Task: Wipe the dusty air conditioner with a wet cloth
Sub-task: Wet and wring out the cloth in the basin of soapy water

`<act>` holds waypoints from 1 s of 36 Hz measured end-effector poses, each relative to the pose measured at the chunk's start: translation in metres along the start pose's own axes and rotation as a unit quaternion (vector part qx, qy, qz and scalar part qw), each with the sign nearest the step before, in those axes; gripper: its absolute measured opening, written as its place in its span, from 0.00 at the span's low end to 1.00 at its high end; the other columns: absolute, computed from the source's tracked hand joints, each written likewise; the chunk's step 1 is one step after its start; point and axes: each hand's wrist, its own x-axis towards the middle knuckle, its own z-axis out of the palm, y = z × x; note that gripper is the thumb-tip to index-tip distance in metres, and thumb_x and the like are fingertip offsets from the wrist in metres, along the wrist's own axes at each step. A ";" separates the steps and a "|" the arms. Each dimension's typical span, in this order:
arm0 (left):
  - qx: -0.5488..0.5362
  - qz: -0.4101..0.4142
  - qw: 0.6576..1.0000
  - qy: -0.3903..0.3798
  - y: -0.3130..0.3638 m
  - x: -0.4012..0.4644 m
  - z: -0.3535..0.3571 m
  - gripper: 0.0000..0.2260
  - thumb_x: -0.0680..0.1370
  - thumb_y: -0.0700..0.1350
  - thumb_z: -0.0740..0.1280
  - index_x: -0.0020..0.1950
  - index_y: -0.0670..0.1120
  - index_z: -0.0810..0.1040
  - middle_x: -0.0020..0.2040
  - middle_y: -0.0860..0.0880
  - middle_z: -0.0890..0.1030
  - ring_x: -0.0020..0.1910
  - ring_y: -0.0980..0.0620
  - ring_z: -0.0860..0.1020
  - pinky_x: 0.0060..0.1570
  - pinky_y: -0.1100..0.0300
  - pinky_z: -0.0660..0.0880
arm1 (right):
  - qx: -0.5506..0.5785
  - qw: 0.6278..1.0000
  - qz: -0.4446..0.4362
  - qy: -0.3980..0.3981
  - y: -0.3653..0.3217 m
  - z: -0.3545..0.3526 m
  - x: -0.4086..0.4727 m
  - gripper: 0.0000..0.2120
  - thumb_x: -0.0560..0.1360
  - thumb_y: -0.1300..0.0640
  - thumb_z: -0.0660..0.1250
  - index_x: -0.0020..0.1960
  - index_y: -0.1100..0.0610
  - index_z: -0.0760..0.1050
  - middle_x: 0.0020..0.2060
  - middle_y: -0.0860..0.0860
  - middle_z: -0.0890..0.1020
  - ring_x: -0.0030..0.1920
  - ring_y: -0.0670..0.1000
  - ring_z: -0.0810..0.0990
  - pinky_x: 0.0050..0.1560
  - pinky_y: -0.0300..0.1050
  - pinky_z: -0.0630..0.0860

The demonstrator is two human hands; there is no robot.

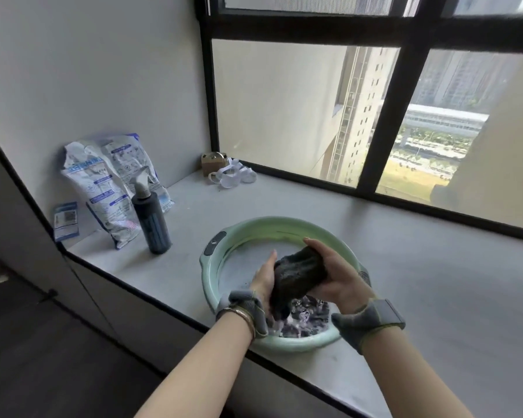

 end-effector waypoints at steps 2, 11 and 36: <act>0.004 0.006 0.999 -0.038 0.001 -0.009 0.005 0.33 0.73 0.70 0.53 0.48 0.42 0.77 0.38 0.43 0.78 0.37 0.47 0.75 0.36 0.58 0.70 | 0.026 0.997 -0.064 0.034 0.007 0.003 0.011 0.09 0.74 0.55 0.64 0.43 0.62 0.73 0.39 0.60 0.77 0.40 0.57 0.77 0.45 0.51 0.76; -0.111 0.113 0.987 0.005 -0.008 0.001 0.014 0.19 0.79 0.54 0.56 0.53 0.39 0.75 0.46 0.39 0.78 0.46 0.43 0.76 0.43 0.54 0.74 | -0.219 0.909 -0.308 0.174 0.054 0.013 0.035 0.11 0.70 0.56 0.71 0.52 0.50 0.78 0.50 0.54 0.80 0.52 0.53 0.78 0.57 0.50 0.76; 0.138 0.084 0.972 0.169 0.005 -0.003 -0.017 0.15 0.77 0.50 0.64 0.52 0.39 0.78 0.52 0.40 0.80 0.51 0.43 0.78 0.53 0.53 0.75 | -0.359 0.909 -0.147 0.155 0.032 -0.016 0.051 0.20 0.72 0.41 0.66 0.41 0.60 0.76 0.42 0.58 0.81 0.46 0.58 0.81 0.56 0.52 0.77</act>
